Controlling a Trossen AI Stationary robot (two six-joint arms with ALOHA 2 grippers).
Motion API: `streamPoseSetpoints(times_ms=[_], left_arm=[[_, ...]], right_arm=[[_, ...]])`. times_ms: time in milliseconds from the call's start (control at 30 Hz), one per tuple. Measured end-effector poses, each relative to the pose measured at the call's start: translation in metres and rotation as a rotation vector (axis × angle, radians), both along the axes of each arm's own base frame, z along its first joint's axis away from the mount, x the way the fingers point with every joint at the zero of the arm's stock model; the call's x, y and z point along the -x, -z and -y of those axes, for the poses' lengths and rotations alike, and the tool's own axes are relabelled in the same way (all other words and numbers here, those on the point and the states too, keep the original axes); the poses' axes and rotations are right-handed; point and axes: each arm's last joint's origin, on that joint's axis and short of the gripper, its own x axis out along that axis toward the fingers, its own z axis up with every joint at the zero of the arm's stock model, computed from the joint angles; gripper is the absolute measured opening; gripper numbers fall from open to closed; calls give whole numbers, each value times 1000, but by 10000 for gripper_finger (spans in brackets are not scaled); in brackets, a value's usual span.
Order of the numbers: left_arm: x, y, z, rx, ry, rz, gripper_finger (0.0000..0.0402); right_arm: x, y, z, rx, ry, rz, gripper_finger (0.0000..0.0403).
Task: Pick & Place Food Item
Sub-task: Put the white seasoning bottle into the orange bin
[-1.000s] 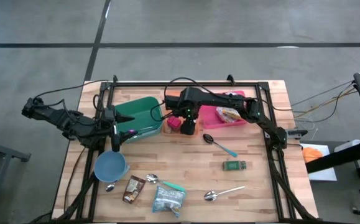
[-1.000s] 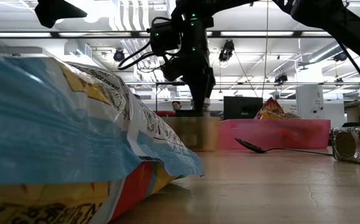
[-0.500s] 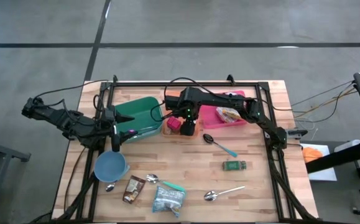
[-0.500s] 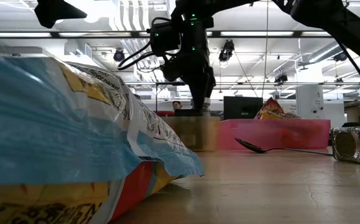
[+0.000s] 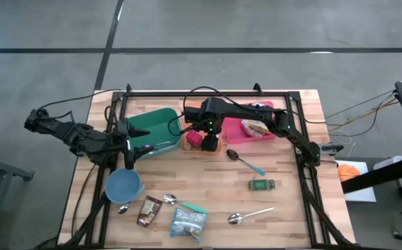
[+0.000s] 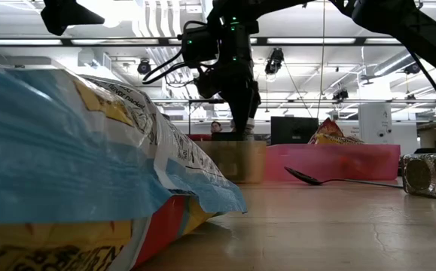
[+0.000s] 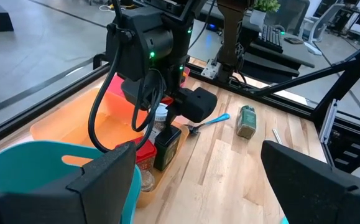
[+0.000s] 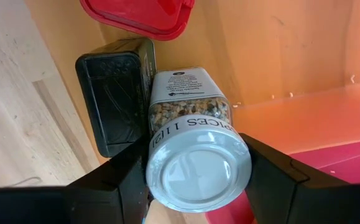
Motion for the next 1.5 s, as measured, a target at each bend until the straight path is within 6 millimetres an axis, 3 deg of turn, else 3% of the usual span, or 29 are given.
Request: streamPoseSetpoints(times_ms=[1167,1500], left_arm=[[0,1,0,6,-4,-5,347],[0,1,0,5,-4,-9,347]], right_arm=[[-1,-1,3,80,-5,4,206],[2,-13,-1,59,-28,31,206]])
